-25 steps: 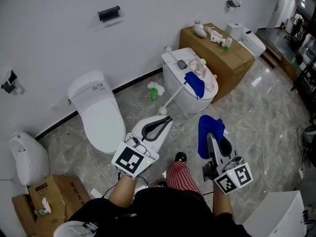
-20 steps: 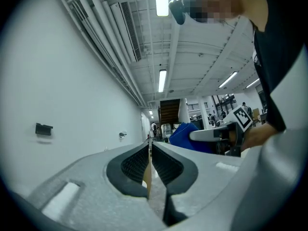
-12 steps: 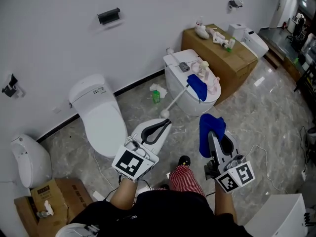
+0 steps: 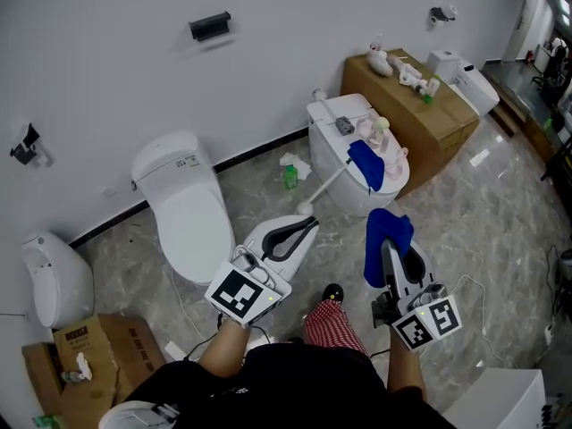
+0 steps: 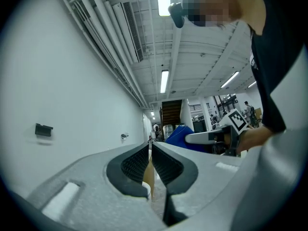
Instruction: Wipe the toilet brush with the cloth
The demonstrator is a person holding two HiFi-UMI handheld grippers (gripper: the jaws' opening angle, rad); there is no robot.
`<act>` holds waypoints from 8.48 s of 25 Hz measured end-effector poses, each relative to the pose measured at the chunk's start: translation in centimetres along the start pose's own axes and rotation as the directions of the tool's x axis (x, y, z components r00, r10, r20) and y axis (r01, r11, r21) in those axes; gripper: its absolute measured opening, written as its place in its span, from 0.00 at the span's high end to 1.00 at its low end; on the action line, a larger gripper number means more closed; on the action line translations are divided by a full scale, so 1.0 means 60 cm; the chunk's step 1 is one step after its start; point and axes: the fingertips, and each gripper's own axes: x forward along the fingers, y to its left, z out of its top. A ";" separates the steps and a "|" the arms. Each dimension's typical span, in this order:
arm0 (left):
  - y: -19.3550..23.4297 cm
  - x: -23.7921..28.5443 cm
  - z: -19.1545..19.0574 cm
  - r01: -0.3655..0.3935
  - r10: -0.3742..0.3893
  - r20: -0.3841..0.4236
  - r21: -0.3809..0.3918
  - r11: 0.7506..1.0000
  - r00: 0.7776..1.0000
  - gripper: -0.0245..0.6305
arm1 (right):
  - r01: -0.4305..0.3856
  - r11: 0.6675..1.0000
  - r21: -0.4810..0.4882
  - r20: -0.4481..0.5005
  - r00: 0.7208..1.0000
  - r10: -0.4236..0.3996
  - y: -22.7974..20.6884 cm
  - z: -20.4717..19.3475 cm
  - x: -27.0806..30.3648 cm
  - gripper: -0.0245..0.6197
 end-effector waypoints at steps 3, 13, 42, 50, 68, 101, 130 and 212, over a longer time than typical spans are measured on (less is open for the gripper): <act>0.002 0.010 -0.002 0.004 -0.004 -0.001 0.019 1.000 1.000 0.95 | -0.010 1.000 0.017 -0.003 1.000 0.010 -0.014 -0.006 0.011 0.86; 0.037 0.059 0.012 -0.028 0.025 0.078 0.031 0.999 0.997 0.95 | -0.033 0.998 0.056 0.000 0.999 0.034 -0.081 -0.010 0.065 0.86; 0.201 0.282 -0.070 -0.111 0.114 -0.038 0.088 0.990 0.993 0.96 | -0.076 0.990 0.116 -0.053 0.995 0.083 -0.314 -0.019 0.258 0.86; 0.203 0.356 -0.082 -0.123 0.129 -0.063 0.096 0.988 0.990 0.95 | -0.078 0.989 0.124 -0.036 0.996 0.083 -0.388 -0.006 0.262 0.86; 0.259 0.413 -0.143 -0.085 0.094 -0.136 0.070 0.994 0.986 0.95 | -0.027 0.987 0.158 -0.057 0.998 0.037 -0.434 -0.031 0.292 0.86; 0.426 0.574 -0.391 0.131 -0.155 -0.257 -0.106 0.986 0.954 0.95 | 0.232 0.959 0.161 -0.150 0.966 -0.208 -0.575 -0.181 0.425 0.86; 0.429 0.622 -0.618 0.215 -0.274 -0.378 -0.191 0.958 0.884 0.95 | 0.351 0.920 0.175 -0.219 0.925 -0.311 -0.658 -0.344 0.447 0.86; 0.419 0.720 -1.088 0.346 -0.426 -0.682 -0.261 0.901 0.594 0.72 | 0.562 0.797 0.221 -0.256 0.822 -0.509 -0.808 -0.492 0.428 0.86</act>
